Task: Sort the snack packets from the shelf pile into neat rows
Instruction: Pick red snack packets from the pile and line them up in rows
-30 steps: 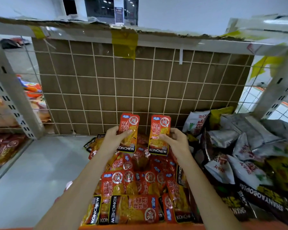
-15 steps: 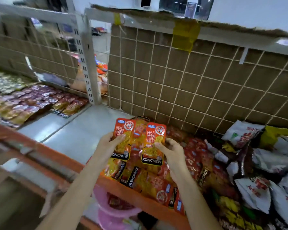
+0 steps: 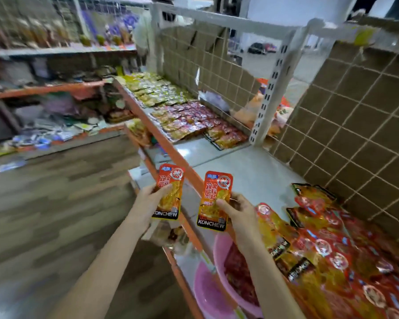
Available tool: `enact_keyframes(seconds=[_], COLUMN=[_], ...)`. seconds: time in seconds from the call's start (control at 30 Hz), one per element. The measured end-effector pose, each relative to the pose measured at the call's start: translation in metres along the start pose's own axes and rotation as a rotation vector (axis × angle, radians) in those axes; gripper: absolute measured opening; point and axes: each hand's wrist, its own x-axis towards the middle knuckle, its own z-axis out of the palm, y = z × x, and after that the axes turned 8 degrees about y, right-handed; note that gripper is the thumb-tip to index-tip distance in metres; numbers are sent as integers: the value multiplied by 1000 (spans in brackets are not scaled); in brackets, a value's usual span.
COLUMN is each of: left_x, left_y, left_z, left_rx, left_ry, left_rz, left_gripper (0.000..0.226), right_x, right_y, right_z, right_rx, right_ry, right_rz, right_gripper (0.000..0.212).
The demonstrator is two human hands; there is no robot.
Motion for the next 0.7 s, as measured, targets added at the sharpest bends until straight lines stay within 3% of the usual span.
enact_keyframes(seconds=[0.2,0.4,0.7], left_x=[54,113,209], left_y=[18,39,64], left_z=[-72,-111,-86], left_rx=[4,66,228], left_ry=[45,5,-178], left_rz=[-26,1,43], left_gripper=[7,7,5], right_x=[16,40,104], right_y=[10,12,0], right_z=[101,178,196], right_rx=[6,4,31], right_ry=[-43,38,221], right_rz=[42,24,-3], right_gripper=[16,27,23])
